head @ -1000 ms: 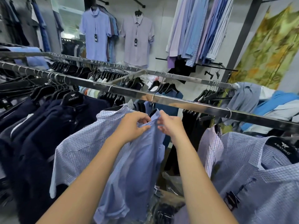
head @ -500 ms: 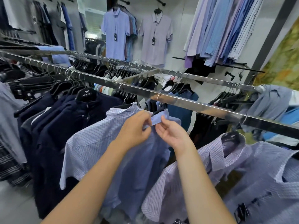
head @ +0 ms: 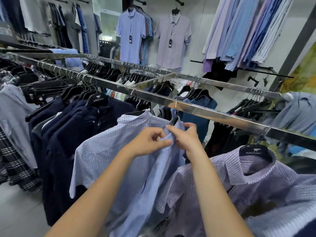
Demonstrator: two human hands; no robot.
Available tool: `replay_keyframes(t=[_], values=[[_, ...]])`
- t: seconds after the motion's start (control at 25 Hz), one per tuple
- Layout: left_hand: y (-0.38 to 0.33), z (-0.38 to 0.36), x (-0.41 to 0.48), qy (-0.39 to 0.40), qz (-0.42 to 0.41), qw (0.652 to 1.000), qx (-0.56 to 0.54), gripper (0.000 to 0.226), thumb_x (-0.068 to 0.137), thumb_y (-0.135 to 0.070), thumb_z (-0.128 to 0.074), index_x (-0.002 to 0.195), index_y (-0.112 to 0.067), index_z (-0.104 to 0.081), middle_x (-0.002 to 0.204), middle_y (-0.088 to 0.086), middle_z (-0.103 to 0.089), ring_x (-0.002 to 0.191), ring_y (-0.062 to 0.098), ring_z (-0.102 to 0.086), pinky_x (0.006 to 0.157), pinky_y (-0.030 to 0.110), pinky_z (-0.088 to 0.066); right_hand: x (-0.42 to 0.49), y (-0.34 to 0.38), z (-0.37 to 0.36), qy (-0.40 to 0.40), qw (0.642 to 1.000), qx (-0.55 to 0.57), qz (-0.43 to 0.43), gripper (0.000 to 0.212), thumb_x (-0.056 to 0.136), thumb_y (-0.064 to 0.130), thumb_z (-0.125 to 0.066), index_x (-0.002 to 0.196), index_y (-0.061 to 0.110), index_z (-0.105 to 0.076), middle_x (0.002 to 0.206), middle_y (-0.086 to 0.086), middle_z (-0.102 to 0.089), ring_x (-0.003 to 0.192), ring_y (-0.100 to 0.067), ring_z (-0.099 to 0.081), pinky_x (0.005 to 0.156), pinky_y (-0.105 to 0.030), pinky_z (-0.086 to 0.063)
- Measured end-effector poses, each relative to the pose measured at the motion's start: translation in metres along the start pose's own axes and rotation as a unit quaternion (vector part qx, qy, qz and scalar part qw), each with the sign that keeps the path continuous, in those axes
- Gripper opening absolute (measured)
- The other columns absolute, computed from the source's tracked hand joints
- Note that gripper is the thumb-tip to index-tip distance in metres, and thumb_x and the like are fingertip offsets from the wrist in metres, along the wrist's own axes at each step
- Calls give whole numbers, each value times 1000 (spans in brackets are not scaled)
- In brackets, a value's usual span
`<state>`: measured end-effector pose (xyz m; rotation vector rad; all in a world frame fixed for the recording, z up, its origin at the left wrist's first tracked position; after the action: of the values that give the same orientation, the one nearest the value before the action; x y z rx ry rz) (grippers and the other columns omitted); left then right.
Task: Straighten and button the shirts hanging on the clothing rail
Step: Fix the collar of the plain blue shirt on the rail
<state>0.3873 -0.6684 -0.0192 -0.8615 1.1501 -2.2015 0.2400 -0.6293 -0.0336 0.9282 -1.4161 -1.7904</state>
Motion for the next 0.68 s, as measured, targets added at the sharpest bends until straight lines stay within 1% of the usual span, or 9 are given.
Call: replay_keyframes(t=[0.12, 0.2, 0.28, 0.32, 0.4, 0.48, 0.56, 0.64, 0.68], values=[[5, -2, 1, 11, 49, 995, -87, 19, 96, -21, -64, 84, -9, -74, 71, -1, -62, 67, 10, -52, 62, 22, -45, -1, 11, 3, -1, 997, -69, 44, 60, 73, 33, -78, 125, 26, -47, 109, 1, -60, 98, -18, -65, 88, -43, -58], [19, 7, 4, -48, 88, 989, -112, 16, 96, -20, -64, 85, -14, -74, 76, 1, -66, 71, 13, -60, 66, 27, -52, 1, 17, 5, 9, 993, -90, 81, 54, 71, 29, -75, 122, 27, -56, 107, 3, -65, 97, -16, -66, 89, -44, -58], [30, 23, 10, -140, 107, 984, -33, 8, 93, -26, -67, 89, -21, -72, 84, -2, -70, 77, 17, -65, 72, 31, -56, 0, 21, 6, 24, 989, -94, 114, 34, 73, 24, -75, 103, 35, -62, 102, 8, -67, 94, -12, -66, 88, -43, -58], [31, 28, 14, -164, 107, 980, 29, 7, 91, -28, -68, 95, -24, -72, 90, -5, -72, 83, 16, -67, 78, 31, -56, -3, 24, 5, 34, 986, -98, 127, 27, 74, 23, -74, 92, 38, -61, 98, 11, -68, 92, -10, -66, 87, -42, -58], [28, 26, 27, -161, 102, 972, 138, 24, 91, -25, -67, 113, -21, -70, 108, -5, -72, 100, 16, -67, 91, 27, -51, -4, 27, 4, 52, 981, -115, 150, 20, 75, 21, -73, 85, 37, -65, 93, 13, -70, 89, -8, -66, 85, -41, -59], [23, 18, 41, -142, 103, 965, 197, 35, 92, -22, -64, 125, -12, -65, 122, 3, -69, 111, 20, -64, 94, 22, -43, -3, 29, 3, 68, 976, -126, 164, 20, 76, 20, -71, 91, 32, -70, 91, 12, -72, 87, -9, -66, 82, -41, -59], [27, 12, 52, -130, 116, 964, 202, 34, 90, -25, -66, 120, -9, -66, 117, 6, -70, 109, 23, -65, 90, 24, -44, -4, 31, -1, 77, 973, -135, 167, 22, 76, 17, -71, 95, 29, -73, 92, 8, -73, 86, -12, -67, 81, -39, -59], [43, 5, 61, -110, 146, 962, 203, 22, 85, -27, -68, 96, -9, -71, 94, 7, -73, 95, 26, -68, 75, 27, -46, -4, 32, -2, 80, 971, -151, 167, 26, 73, 19, -70, 97, 27, -75, 94, 6, -74, 90, -15, -68, 81, -38, -59], [53, 2, 64, -100, 155, 959, 217, 19, 84, -26, -67, 84, -7, -68, 84, 10, -71, 89, 30, -68, 68, 28, -44, -5, 32, -2, 81, 969, -162, 167, 28, 71, 21, -70, 98, 27, -75, 95, 6, -75, 92, -15, -69, 81, -36, -58]])
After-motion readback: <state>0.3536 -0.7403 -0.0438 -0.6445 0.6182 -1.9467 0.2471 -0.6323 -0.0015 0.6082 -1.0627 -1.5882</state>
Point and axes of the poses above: each hand's wrist, its own x-axis towards the middle knuckle, its own z-axis out of the back of the hand, y = z × x, the point moved 9 cm from there along x, towards the middle knuckle
